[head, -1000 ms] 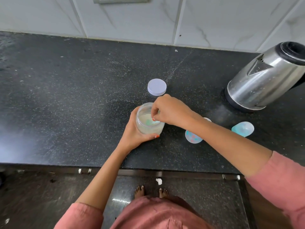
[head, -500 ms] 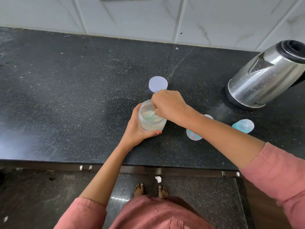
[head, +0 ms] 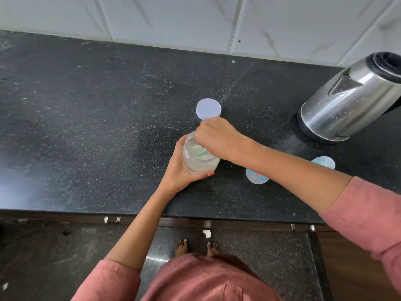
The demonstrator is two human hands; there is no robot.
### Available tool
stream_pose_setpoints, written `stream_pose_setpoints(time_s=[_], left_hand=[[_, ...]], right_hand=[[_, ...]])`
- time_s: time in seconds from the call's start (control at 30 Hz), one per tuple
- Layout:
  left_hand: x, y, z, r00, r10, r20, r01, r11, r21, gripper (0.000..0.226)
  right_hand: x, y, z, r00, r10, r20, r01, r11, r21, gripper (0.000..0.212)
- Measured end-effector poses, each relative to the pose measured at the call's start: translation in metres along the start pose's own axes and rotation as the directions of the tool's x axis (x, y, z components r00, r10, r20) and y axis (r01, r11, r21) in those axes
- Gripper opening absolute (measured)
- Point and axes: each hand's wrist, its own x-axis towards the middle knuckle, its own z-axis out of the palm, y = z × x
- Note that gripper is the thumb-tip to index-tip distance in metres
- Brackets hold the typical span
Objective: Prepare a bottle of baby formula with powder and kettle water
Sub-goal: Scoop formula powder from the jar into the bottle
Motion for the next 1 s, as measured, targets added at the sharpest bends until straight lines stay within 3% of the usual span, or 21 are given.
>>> stream_pose_setpoints(time_s=[0.17,0.23,0.3,0.37,0.4,0.5,0.8,1.0], left_hand=[[0.000,0.000,0.000,1.000,-0.003,-0.001,0.003,1.000,0.016,0.089],[0.000,-0.001,0.000,1.000,-0.001,-0.001,0.001,1.000,0.018,0.089],[0.000,-0.001,0.000,1.000,0.005,0.002,-0.005,1.000,0.022,0.089],[0.000,-0.002,0.000,1.000,0.009,0.003,-0.009,1.000,0.026,0.089],[0.000,-0.002,0.000,1.000,0.010,0.002,-0.010,1.000,0.026,0.089],[0.001,-0.002,0.000,1.000,0.013,0.001,-0.013,1.000,0.024,0.089],[0.000,0.000,-0.001,1.000,0.021,0.011,-0.021,1.000,0.019,0.088],[0.000,-0.001,0.000,1.000,0.016,0.010,-0.016,1.000,0.017,0.091]], right_hand=[[0.000,-0.001,-0.003,0.994,0.002,0.106,0.001,1.000,-0.021,0.019],[-0.002,-0.001,-0.007,0.990,0.008,0.139,-0.006,1.000,-0.017,0.037],[-0.005,0.000,-0.009,0.989,-0.004,0.150,0.005,1.000,-0.007,0.041],[-0.005,0.001,-0.007,0.990,0.010,0.139,-0.013,1.000,0.018,0.026],[-0.006,0.002,-0.007,0.992,0.002,0.128,-0.007,0.999,0.037,0.015],[-0.007,0.006,-0.006,0.993,0.008,0.117,-0.022,0.992,0.121,0.023],[-0.009,0.011,-0.005,0.994,0.029,0.102,-0.064,0.929,0.363,0.012],[-0.006,0.014,0.001,0.987,-0.003,0.164,-0.081,0.859,0.506,0.011]])
